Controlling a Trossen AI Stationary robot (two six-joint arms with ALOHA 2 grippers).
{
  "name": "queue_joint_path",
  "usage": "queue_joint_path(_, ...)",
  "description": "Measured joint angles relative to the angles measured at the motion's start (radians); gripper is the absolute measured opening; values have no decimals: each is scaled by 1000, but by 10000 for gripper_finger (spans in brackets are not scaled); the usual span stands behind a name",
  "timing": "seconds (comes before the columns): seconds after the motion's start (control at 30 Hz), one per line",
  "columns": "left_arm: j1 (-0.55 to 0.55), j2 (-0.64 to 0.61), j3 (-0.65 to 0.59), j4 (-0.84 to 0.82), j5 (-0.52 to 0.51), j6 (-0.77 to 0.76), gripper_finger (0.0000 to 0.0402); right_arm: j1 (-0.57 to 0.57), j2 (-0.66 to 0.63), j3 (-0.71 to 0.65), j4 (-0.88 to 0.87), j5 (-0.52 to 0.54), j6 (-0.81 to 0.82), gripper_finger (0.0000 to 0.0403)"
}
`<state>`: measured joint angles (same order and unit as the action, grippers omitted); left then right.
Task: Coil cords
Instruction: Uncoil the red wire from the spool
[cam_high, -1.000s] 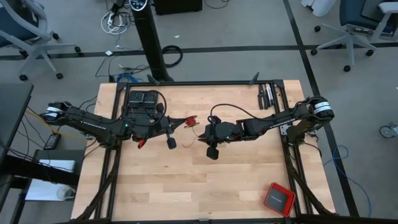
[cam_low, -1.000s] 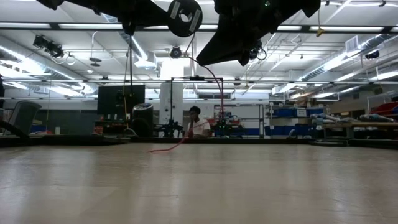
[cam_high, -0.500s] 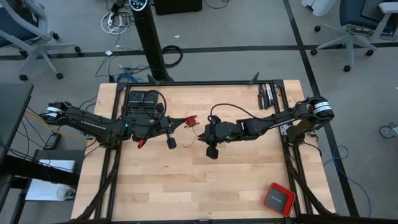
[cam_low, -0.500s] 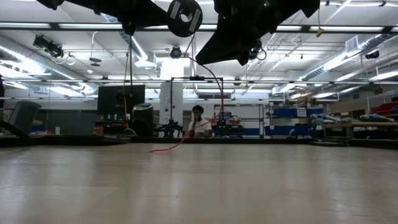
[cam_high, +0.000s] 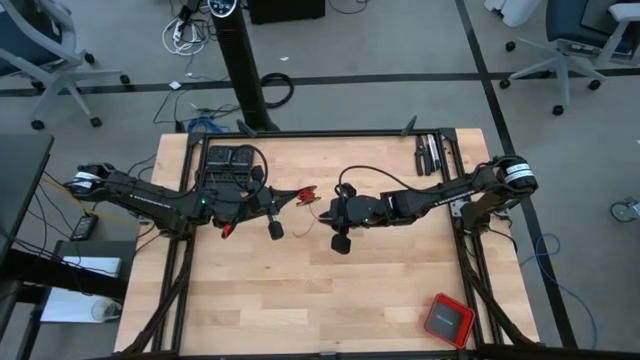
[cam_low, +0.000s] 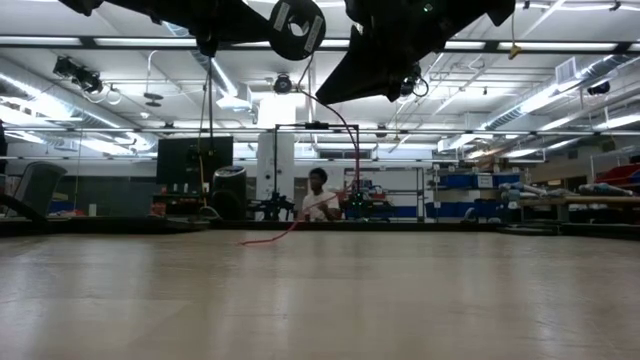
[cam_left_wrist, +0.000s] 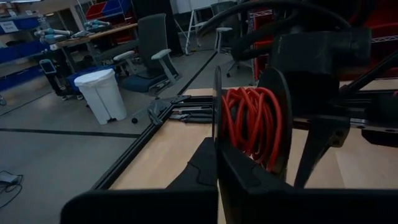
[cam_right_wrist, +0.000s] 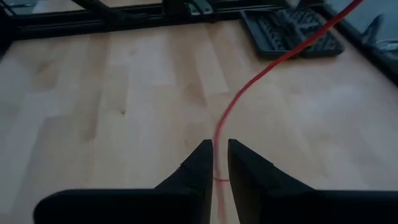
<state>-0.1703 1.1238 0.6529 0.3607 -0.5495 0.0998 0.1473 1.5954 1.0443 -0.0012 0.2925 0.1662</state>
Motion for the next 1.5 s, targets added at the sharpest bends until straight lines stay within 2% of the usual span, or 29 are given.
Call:
queue_joint_path(0.13,0,0,0,0,0,0,1,22,0,0,-1,78,-50,48)
queue_joint_path(0.33,0,0,0,0,0,0,1,40,-1,0,4,86,-101,52)
queue_joint_path(0.63,0,0,0,0,0,0,1,67,-2,17,-8,158,-144,90)
queue_joint_path(0.87,0,0,0,-1,0,0,1,53,-3,17,-18,58,-72,93)
queue_joint_path(1.5,0,0,0,5,0,0,1,24,5,-10,-8,76,-28,92)
